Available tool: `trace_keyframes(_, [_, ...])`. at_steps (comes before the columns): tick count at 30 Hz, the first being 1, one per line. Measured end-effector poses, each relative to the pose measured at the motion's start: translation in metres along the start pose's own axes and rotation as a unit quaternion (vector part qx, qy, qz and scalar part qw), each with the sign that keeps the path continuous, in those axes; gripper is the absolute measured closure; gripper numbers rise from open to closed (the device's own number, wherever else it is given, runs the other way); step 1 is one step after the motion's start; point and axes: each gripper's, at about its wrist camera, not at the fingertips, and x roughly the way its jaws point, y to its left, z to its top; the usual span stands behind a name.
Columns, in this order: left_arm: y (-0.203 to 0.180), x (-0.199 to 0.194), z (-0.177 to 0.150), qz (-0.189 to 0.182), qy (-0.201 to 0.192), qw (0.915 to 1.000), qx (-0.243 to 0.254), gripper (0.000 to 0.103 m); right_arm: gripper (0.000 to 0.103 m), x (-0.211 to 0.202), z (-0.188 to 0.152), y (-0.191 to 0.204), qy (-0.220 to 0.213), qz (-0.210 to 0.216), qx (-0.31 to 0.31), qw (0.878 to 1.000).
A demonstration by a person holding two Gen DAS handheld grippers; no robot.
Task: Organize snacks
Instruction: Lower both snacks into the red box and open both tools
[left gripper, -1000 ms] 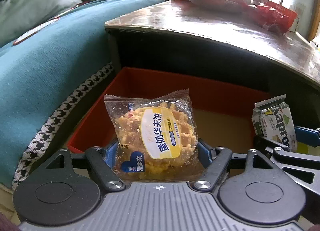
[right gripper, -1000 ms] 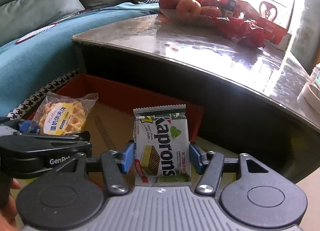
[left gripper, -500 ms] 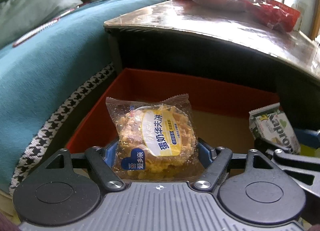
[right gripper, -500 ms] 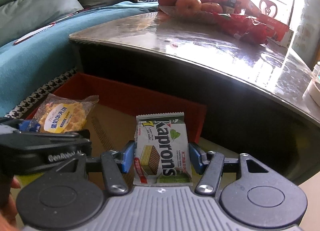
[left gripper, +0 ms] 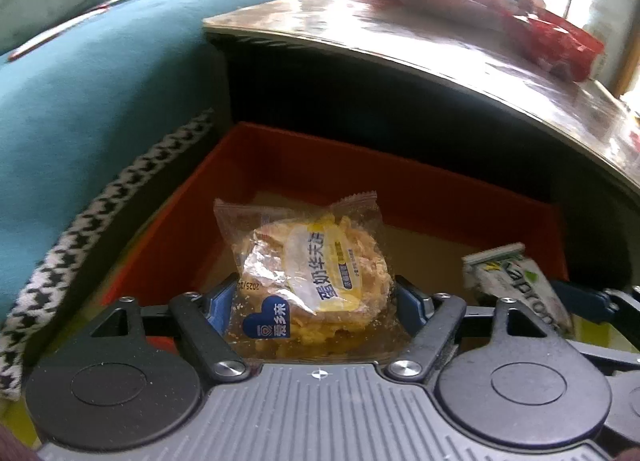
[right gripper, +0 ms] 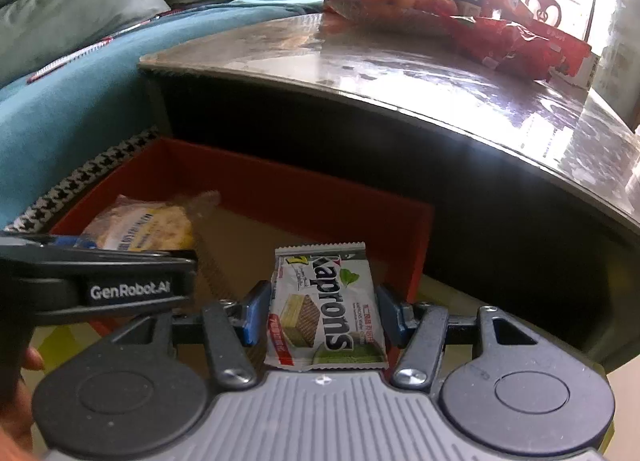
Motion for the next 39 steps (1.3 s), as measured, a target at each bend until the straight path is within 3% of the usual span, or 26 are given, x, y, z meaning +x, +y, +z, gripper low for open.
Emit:
trace_keyframes(17, [-0.004,-0.014,-0.001,0.033,-0.031,0.9988,0.02,0.014,0.035,-0.014,0.002,0.001,-0.018,-0.018,-0.007,1.0])
trace_keyframes(27, [0.003,-0.038,-0.004,0.034,-0.046,0.9982,0.017,0.013,0.028,-0.031,0.003,0.007,-0.031,-0.02,-0.021,0.999])
trace_keyframes(39, [0.008,-0.054,-0.009,0.032,-0.056,0.9978,0.017,0.012,0.027,-0.046,0.0,0.01,-0.04,-0.025,-0.032,0.998])
